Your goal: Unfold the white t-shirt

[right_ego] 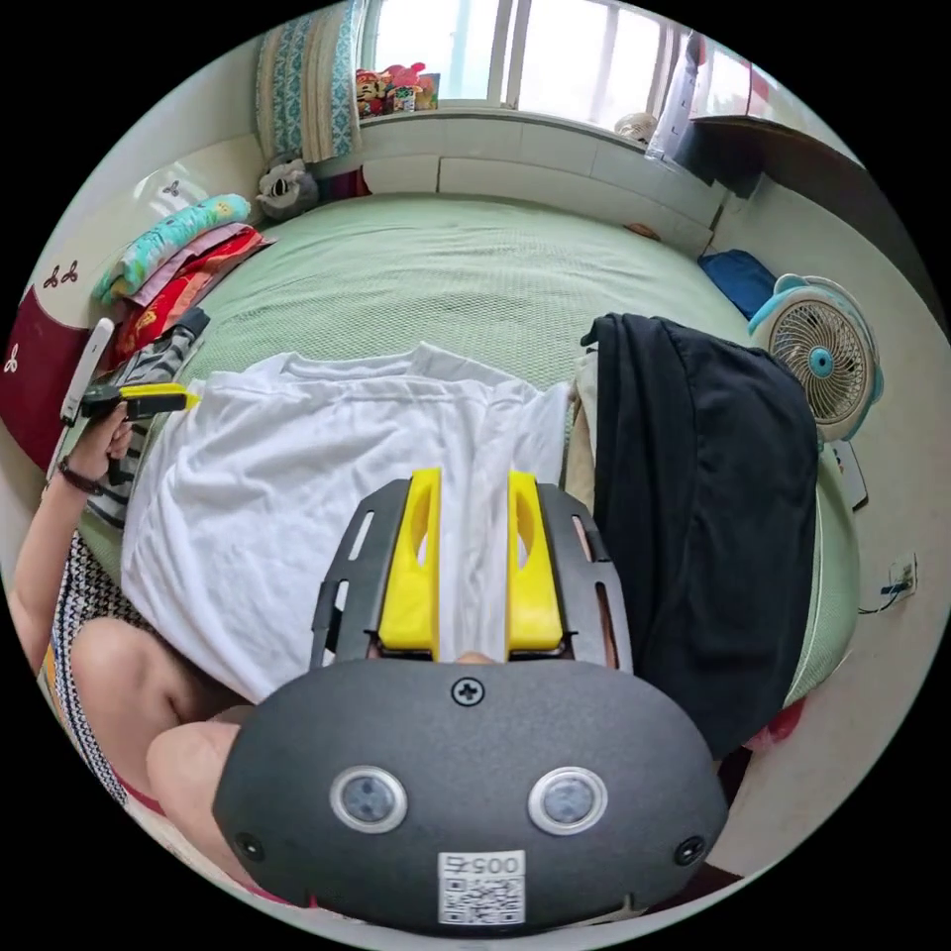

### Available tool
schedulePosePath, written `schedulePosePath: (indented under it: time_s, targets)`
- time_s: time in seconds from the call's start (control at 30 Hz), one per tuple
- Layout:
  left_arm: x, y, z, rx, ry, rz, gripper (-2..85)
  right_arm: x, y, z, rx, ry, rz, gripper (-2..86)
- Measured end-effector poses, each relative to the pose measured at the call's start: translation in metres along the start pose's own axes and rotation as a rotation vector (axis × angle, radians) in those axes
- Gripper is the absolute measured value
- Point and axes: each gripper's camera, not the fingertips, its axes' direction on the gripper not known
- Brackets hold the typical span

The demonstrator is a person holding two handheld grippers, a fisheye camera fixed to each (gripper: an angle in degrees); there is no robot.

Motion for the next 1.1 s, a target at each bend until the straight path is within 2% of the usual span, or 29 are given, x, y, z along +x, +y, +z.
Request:
schedulePosePath:
  time_s: [0.2, 0.27, 0.33, 0.47, 0.9, 1.1]
  targets:
    - [0.008, 0.015, -0.027, -0.004, -0.064, 0.030, 3.1, 0.005, -0.054, 0.036, -0.034, 0.086, 0.158, 8.5]
    - [0.011, 0.018, -0.038, -0.011, -0.088, 0.036, 2.3, 0.010, -0.065, 0.049, -0.092, 0.065, 0.230, 2.1]
    - [0.012, 0.027, -0.060, 0.016, -0.070, 0.052, 1.5, 0.012, -0.067, 0.048, -0.131, 0.048, 0.227, -0.5]
    - [0.007, 0.045, -0.105, 0.066, -0.046, 0.048, 0.9, 0.018, -0.050, -0.003, -0.049, -0.032, 0.210, -1.3]
    - [0.010, 0.170, -0.280, 0.231, -0.024, 0.098, 0.5, 0.046, 0.064, -0.194, 0.104, -0.018, 0.152, -1.5]
    - [0.024, 0.240, -0.343, 0.294, -0.006, 0.198, 0.5, 0.045, 0.126, -0.269, 0.162, -0.040, 0.125, -1.5]
